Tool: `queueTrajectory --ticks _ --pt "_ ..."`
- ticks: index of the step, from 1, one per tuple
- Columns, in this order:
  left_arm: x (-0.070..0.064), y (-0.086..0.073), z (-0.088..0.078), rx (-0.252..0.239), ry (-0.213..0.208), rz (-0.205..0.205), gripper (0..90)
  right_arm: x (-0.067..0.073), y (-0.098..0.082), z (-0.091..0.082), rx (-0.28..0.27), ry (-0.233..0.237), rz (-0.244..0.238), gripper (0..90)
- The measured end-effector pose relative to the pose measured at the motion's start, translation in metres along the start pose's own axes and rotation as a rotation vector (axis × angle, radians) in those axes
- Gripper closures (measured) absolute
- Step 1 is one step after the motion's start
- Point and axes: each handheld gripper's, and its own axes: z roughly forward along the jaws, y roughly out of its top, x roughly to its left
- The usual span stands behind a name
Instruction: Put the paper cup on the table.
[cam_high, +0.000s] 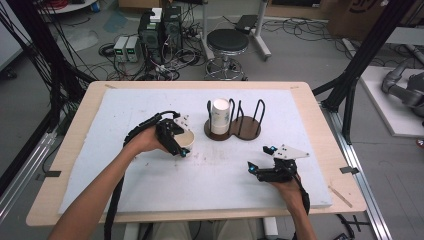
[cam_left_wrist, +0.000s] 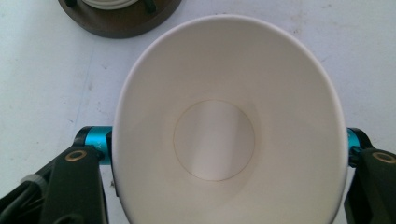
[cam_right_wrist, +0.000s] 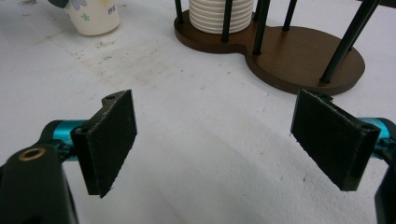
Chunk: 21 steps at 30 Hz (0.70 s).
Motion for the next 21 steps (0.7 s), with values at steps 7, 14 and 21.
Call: queueTrajectory --ticks 7,14,21 --pt "0.002 -0.001 0.003 -0.003 -0.009 -0.011 29.8 0.000 0.000 0.001 0.005 -0.001 0.001 14.9" --pt "0.002 0.000 0.006 0.009 0.014 -0.024 23.8 -0.001 0.000 0.001 0.007 0.000 -0.004 14.9" --pt "0.002 -0.009 0.014 0.000 0.021 -0.048 19.5 -0.001 0.000 0.001 0.006 0.005 0.007 14.9"
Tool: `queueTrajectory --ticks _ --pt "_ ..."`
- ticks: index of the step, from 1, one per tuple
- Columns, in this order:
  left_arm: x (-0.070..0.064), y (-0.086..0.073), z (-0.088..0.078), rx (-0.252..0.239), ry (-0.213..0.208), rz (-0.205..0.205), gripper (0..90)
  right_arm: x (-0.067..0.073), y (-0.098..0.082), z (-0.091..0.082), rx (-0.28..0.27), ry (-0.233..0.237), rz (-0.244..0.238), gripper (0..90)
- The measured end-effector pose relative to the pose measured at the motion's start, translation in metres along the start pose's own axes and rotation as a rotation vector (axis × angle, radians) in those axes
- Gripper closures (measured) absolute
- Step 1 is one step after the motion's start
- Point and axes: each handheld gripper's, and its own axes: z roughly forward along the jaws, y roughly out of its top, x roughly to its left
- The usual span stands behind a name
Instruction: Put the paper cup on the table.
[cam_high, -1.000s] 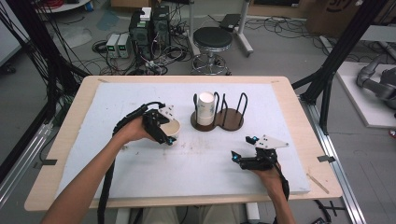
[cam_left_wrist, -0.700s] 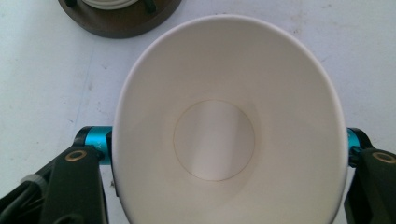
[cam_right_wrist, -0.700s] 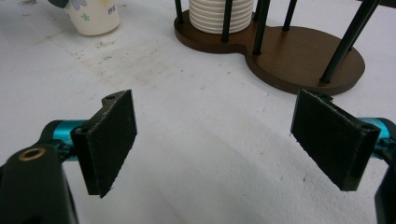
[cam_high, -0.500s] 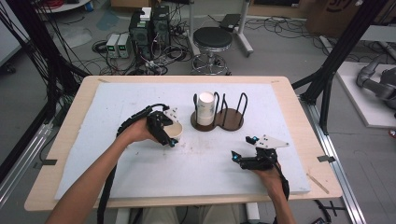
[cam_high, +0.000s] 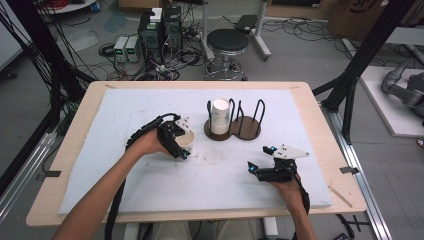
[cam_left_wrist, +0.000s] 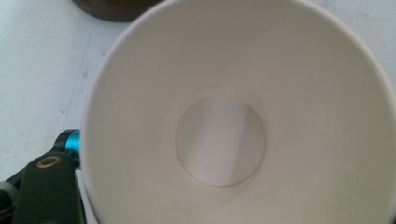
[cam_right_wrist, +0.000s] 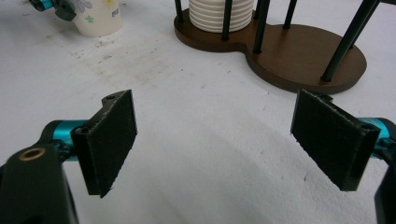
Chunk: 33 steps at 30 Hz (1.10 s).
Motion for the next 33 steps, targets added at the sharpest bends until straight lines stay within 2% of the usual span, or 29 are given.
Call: queueTrajectory --ticks 5,6,9,15,17,18,20,22,23,24,26,29,30,31,33 --pt "0.000 -0.001 -0.001 -0.010 -0.007 -0.009 19.5 0.000 0.000 0.000 0.002 0.000 -0.004 15.0" --pt "0.000 -0.001 -0.002 -0.013 -0.023 -0.018 19.3 -0.001 0.000 0.000 -0.001 0.002 -0.002 14.9" --pt "0.000 -0.002 -0.004 -0.009 -0.034 -0.028 19.2 -0.001 0.000 0.000 -0.005 0.002 -0.004 14.9" --pt "-0.003 -0.018 -0.017 -0.059 -0.020 -0.066 19.4 -0.001 0.000 0.000 -0.001 0.010 -0.005 15.0" --pt "-0.005 -0.027 -0.023 -0.086 -0.010 -0.088 19.4 -0.001 0.000 0.000 0.002 0.011 0.000 15.0" --pt "-0.008 -0.037 -0.030 -0.120 -0.002 -0.110 19.4 0.000 0.000 0.000 -0.001 0.008 -0.006 14.9" --pt "-0.010 -0.042 -0.033 -0.124 0.012 -0.113 19.4 0.000 0.000 0.000 -0.003 0.006 -0.012 14.9" --pt "-0.017 -0.055 -0.044 -0.158 0.029 -0.143 19.1 0.000 0.000 0.000 -0.005 0.003 -0.016 14.9" --pt "-0.017 -0.055 -0.044 -0.158 0.029 -0.143 18.8 0.000 0.000 0.000 -0.005 0.003 -0.016 14.9" --pt "-0.021 -0.060 -0.048 -0.193 0.045 -0.150 18.8 0.001 0.000 -0.001 -0.005 0.004 -0.014 14.9" --pt "-0.028 -0.066 -0.054 -0.232 0.053 -0.169 18.3 0.000 0.000 -0.001 -0.011 0.004 -0.016 14.9" --pt "-0.039 -0.079 -0.059 -0.274 0.076 -0.189 18.3 0.000 -0.001 -0.001 -0.012 0.009 -0.011 14.9" --pt "-0.046 -0.089 -0.061 -0.296 0.094 -0.205 18.3 0.000 -0.001 -0.001 -0.013 0.009 -0.013 14.9" --pt "-0.046 -0.089 -0.061 -0.296 0.094 -0.205 18.3 0.000 -0.001 -0.001 -0.013 0.009 -0.013 14.9" --pt "-0.054 -0.099 -0.062 -0.334 0.112 -0.232 18.3 0.000 -0.001 -0.001 -0.013 0.006 -0.014 14.9"
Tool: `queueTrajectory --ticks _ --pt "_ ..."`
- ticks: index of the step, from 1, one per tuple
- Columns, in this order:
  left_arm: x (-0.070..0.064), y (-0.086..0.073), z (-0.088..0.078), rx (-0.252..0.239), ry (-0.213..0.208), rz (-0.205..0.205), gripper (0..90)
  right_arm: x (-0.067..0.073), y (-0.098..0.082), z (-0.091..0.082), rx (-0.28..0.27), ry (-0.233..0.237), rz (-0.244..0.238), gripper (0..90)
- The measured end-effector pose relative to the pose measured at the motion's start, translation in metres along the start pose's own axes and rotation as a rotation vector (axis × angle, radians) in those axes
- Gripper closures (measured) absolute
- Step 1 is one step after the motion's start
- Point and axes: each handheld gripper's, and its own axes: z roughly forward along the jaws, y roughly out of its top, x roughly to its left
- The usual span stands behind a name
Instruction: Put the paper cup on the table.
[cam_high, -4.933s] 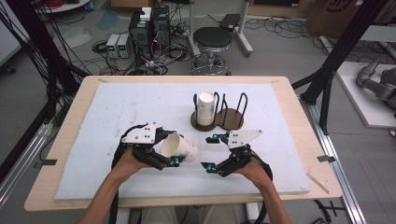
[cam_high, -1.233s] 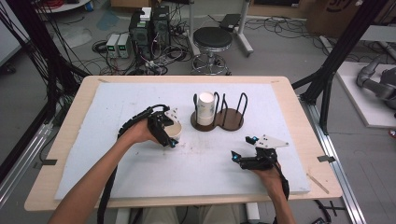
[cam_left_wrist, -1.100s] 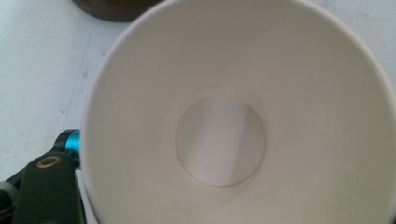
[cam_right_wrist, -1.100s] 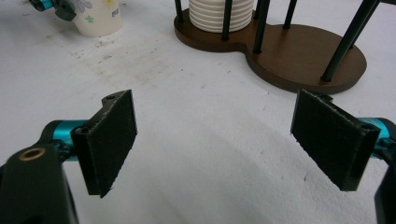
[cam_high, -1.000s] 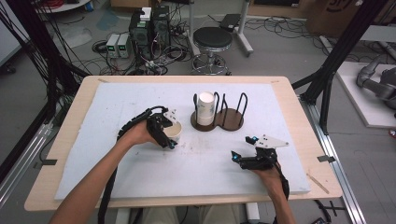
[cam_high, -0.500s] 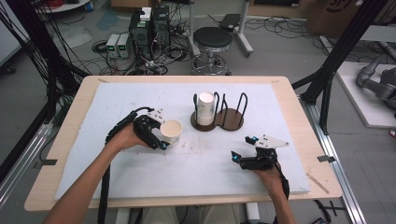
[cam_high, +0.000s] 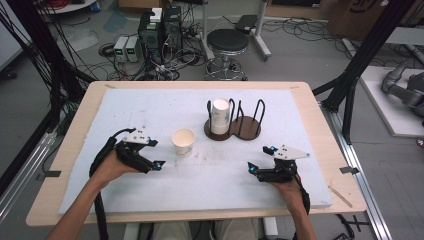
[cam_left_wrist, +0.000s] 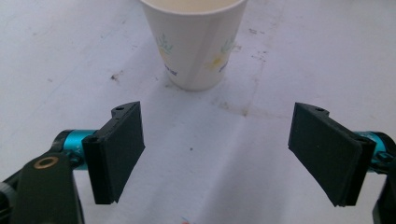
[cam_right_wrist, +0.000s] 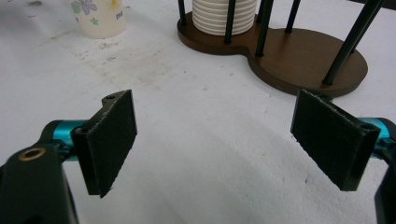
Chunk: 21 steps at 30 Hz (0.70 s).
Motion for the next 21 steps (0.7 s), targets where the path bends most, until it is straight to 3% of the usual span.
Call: queueTrajectory --ticks 2,3,5,7,8,9,12,17,21 --pt "-0.005 -0.010 -0.006 -0.037 0.021 -0.018 18.2 0.000 0.000 0.000 -0.001 -0.002 -0.005 14.9" --pt "-0.009 -0.020 -0.011 -0.085 0.045 -0.049 18.2 0.000 0.000 0.000 -0.001 -0.003 -0.003 14.9" --pt "-0.010 -0.024 -0.013 -0.104 0.055 -0.064 18.2 0.000 0.000 0.000 -0.002 -0.004 -0.009 14.9" --pt "-0.014 -0.037 -0.019 -0.181 0.103 -0.109 18.2 0.000 0.000 -0.001 -0.010 -0.003 -0.006 14.9" --pt "-0.014 -0.037 -0.019 -0.181 0.103 -0.109 18.1 0.000 0.000 -0.001 -0.010 -0.003 -0.006 14.9" --pt "-0.017 -0.042 -0.021 -0.223 0.134 -0.137 17.7 0.000 -0.001 -0.001 -0.016 -0.004 -0.003 14.9" --pt "-0.021 -0.045 -0.022 -0.247 0.162 -0.155 17.5 0.000 -0.001 -0.001 -0.018 -0.009 -0.001 14.9" --pt "-0.031 -0.056 -0.020 -0.332 0.233 -0.175 16.5 -0.001 -0.001 -0.002 -0.019 -0.006 0.011 14.9" --pt "-0.034 -0.060 -0.017 -0.358 0.245 -0.175 16.5 -0.001 -0.002 -0.003 -0.031 -0.008 0.011 14.9"
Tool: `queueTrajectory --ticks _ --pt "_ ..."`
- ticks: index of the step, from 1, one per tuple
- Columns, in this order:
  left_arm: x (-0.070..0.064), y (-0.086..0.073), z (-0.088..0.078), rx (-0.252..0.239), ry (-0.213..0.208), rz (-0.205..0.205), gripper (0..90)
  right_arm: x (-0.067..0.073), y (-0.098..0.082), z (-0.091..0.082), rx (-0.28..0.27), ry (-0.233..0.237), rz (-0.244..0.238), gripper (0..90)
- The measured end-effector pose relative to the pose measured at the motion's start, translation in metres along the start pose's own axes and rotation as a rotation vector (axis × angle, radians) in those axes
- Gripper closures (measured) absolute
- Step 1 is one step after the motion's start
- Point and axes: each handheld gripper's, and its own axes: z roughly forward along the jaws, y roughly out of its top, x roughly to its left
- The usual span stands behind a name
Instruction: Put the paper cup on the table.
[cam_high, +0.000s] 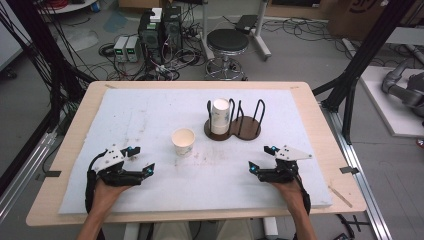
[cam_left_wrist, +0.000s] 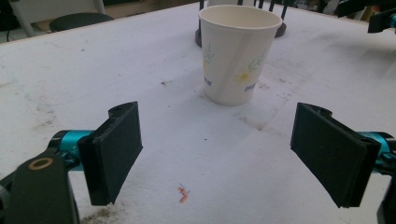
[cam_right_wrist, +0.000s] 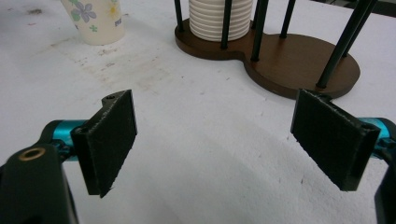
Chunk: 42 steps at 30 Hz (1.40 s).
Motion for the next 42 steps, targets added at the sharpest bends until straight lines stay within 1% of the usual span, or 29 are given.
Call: queueTrajectory --ticks 1,3,5,7,12,14,19,28,31,33,34,36,39,41,42 --pt "-0.0005 -0.0020 0.0005 -0.001 0.001 0.003 16.5 0.0000 0.0000 0.0000 0.000 0.000 0.000 14.9" --pt "-0.0019 -0.0031 0.0007 -0.004 0.020 0.010 16.5 -0.0009 -0.0001 0.0000 -0.002 0.003 0.004 14.9" --pt "-0.0017 -0.0036 0.0005 -0.008 0.020 0.010 16.7 -0.0006 -0.0002 -0.0002 -0.002 0.003 0.008 14.9" --pt "-0.0011 -0.0040 -0.0002 -0.014 0.020 0.006 16.7 -0.0006 -0.0001 0.0001 -0.001 -0.001 0.001 14.9" --pt "0.0002 -0.0058 -0.0034 -0.049 0.008 -0.002 16.7 0.0000 0.0004 0.0013 0.015 -0.002 -0.001 14.9" --pt "0.0006 -0.0060 -0.0038 -0.053 0.010 -0.010 16.7 -0.0001 0.0004 0.0013 0.015 -0.003 0.001 14.9" --pt "0.0002 -0.0055 -0.0027 -0.041 0.010 -0.005 16.7 0.0010 0.0003 0.0010 0.013 0.000 -0.003 15.0" --pt "0.0014 -0.0056 -0.0028 -0.041 0.003 -0.015 16.5 0.0003 0.0005 0.0018 0.017 0.000 -0.004 15.0" --pt "0.0011 -0.0054 -0.0023 -0.036 0.008 -0.009 16.5 0.0004 0.0005 0.0018 0.019 0.000 -0.007 14.9" --pt "0.0017 -0.0055 -0.0025 -0.039 0.002 -0.015 16.5 0.0008 0.0006 0.0020 0.021 0.000 -0.007 14.9" --pt "0.0028 -0.0057 -0.0029 -0.043 0.001 -0.027 16.5 0.0011 0.0007 0.0021 0.022 0.000 -0.012 15.0" --pt "0.0038 -0.0057 -0.0029 -0.043 0.003 -0.034 16.5 0.0012 0.0007 0.0020 0.020 0.000 -0.012 15.0" --pt "0.0036 -0.0057 -0.0028 -0.044 0.001 -0.032 16.5 0.0011 0.0005 0.0019 0.018 0.000 -0.012 15.0" --pt "0.0026 -0.0056 -0.0025 -0.040 0.003 -0.024 16.5 0.0018 0.0005 0.0017 0.021 -0.002 -0.008 15.0" --pt "0.0025 -0.0055 -0.0025 -0.039 0.001 -0.020 16.5 0.0016 0.0006 0.0023 0.024 -0.001 -0.018 15.0"
